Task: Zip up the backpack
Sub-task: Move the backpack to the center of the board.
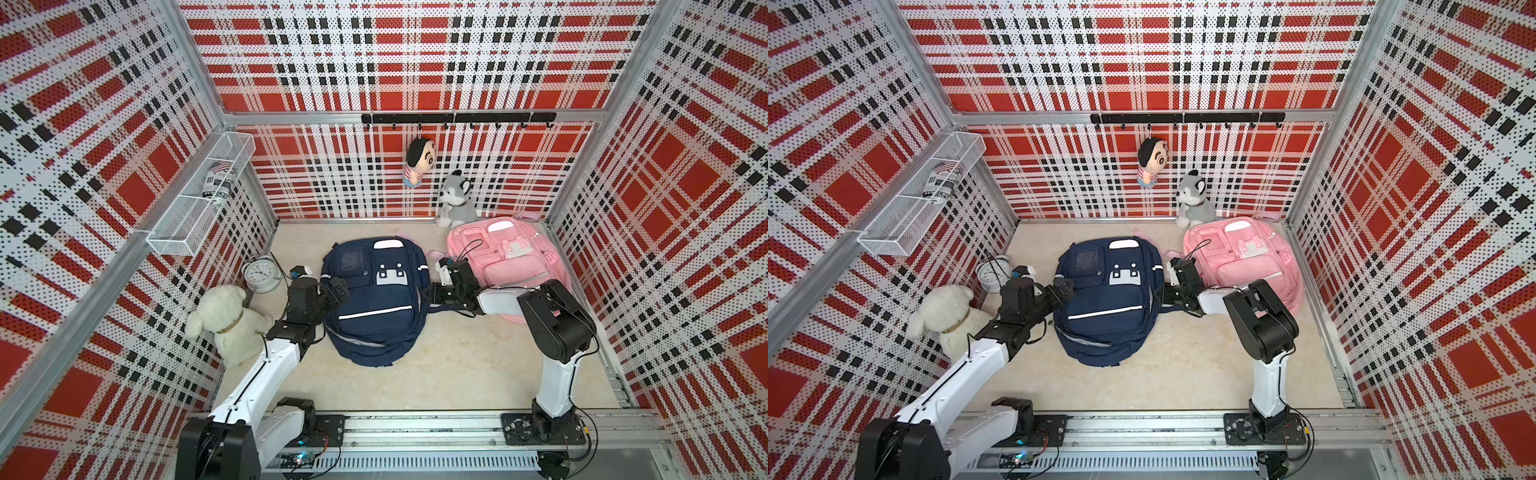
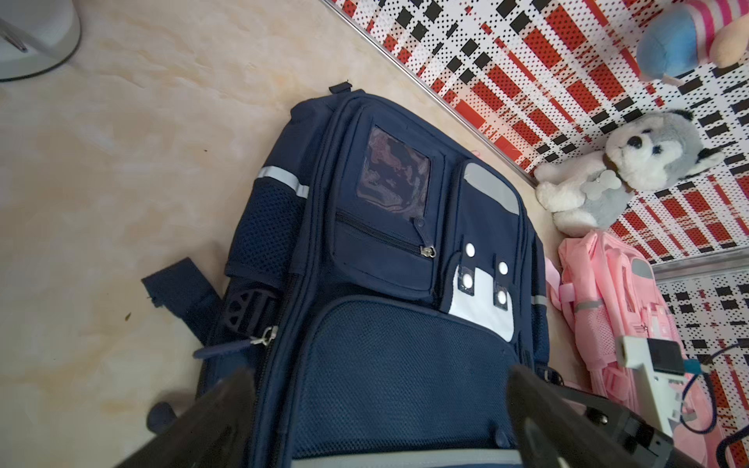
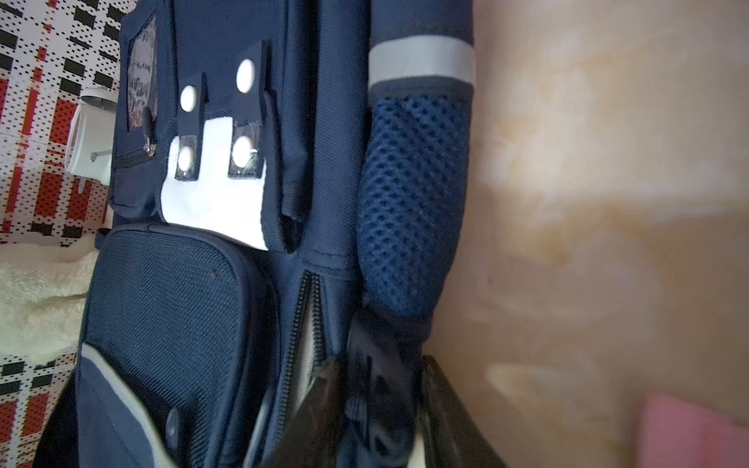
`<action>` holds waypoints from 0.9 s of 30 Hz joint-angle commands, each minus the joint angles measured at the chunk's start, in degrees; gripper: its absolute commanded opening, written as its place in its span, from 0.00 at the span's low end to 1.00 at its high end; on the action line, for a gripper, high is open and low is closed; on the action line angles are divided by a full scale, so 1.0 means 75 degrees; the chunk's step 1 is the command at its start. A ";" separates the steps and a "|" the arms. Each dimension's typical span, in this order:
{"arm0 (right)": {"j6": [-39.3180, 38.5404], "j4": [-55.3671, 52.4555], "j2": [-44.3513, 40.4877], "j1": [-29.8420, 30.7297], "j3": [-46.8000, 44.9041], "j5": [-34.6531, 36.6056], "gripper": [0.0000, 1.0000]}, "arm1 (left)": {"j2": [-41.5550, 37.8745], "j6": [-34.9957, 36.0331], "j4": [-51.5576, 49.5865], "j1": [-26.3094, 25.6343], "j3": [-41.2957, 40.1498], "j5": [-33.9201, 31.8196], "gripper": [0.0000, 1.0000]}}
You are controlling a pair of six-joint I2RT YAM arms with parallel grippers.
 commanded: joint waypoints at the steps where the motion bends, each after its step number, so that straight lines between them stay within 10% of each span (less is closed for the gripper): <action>1: -0.0662 -0.0603 -0.0027 -0.0429 0.0310 -0.0346 0.41 | -0.0140 0.0058 -0.0112 0.0073 0.0124 -0.0121 0.98; 18: 0.0358 0.0604 -0.2028 0.0732 -0.1098 0.0111 0.45 | 0.1074 -0.0398 0.1154 0.1174 -0.0059 0.0345 1.00; 27: 0.0893 0.1376 -0.0882 0.1187 -0.0376 -0.0104 0.47 | 0.1821 -0.0586 0.1983 0.1165 -0.0178 0.0450 0.94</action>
